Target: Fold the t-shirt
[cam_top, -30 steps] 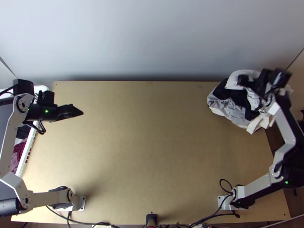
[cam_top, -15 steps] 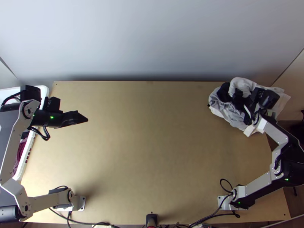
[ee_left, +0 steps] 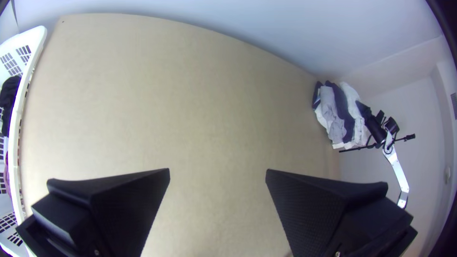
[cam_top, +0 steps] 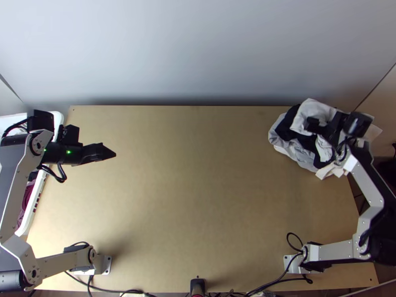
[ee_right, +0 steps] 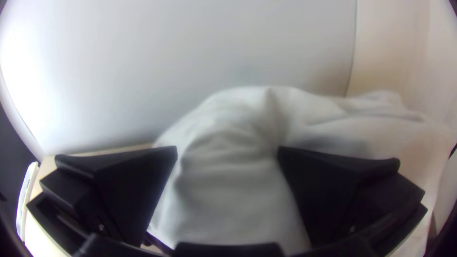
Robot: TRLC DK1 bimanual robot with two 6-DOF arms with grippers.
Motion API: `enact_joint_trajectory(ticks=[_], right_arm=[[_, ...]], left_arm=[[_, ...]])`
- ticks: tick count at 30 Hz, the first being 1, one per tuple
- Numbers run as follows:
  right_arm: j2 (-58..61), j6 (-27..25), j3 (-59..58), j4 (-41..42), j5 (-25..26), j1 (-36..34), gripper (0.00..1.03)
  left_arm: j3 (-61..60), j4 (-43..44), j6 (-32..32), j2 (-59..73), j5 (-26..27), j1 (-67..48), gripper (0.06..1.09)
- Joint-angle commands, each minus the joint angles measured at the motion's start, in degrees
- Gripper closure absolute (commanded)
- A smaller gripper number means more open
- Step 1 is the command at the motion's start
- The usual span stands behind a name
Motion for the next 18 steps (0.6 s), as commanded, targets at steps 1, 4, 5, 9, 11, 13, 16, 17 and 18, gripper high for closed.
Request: enact_joint_trajectory(ticks=[1,4,5,9,11,13,16,17,18], right_arm=[[-5.02,-0.02,11.04,-5.93,-0.46,3.39,0.04],[-8.19,-1.69,13.15,-7.86,-0.37,5.5,0.04],[-9.33,-1.69,14.12,-9.18,-0.37,6.02,0.04],[-12.93,-1.43,15.26,-11.99,-0.37,7.61,0.04],[-15.39,-1.17,13.59,-12.7,-0.37,8.92,0.04],[-18.38,-1.17,10.52,-12.52,-0.29,10.42,0.04],[-22.6,-1.17,5.24,-12.35,-0.37,13.93,0.04],[-24.01,-1.43,3.31,-12.35,-0.29,15.17,0.04],[-25.32,-1.87,1.46,-12.17,-0.29,16.13,0.04]], left_arm=[[0.14,0.93,-0.27,-1.04,-0.19,-1.06,0.1],[-0.3,4.27,-0.88,-3.85,-2.04,-2.99,0.1],[-0.3,5.5,-0.88,-4.82,-3.89,-4.4,0.1],[-0.12,9.19,-1.94,-7.81,-9.51,-7.47,0.1],[-0.74,12.18,-2.55,-9.92,-12.06,-8.26,0.1],[-2.58,16.14,-2.55,-12.55,-16.01,-8.97,0.1],[-7.24,24.05,-1.32,-18.18,-22.25,-9.93,0.1],[-9.17,26.95,-1.23,-19.85,-24.72,-10.2,0.1],[-11.02,29.32,-1.5,-21.43,-27.44,-10.46,0.1]])
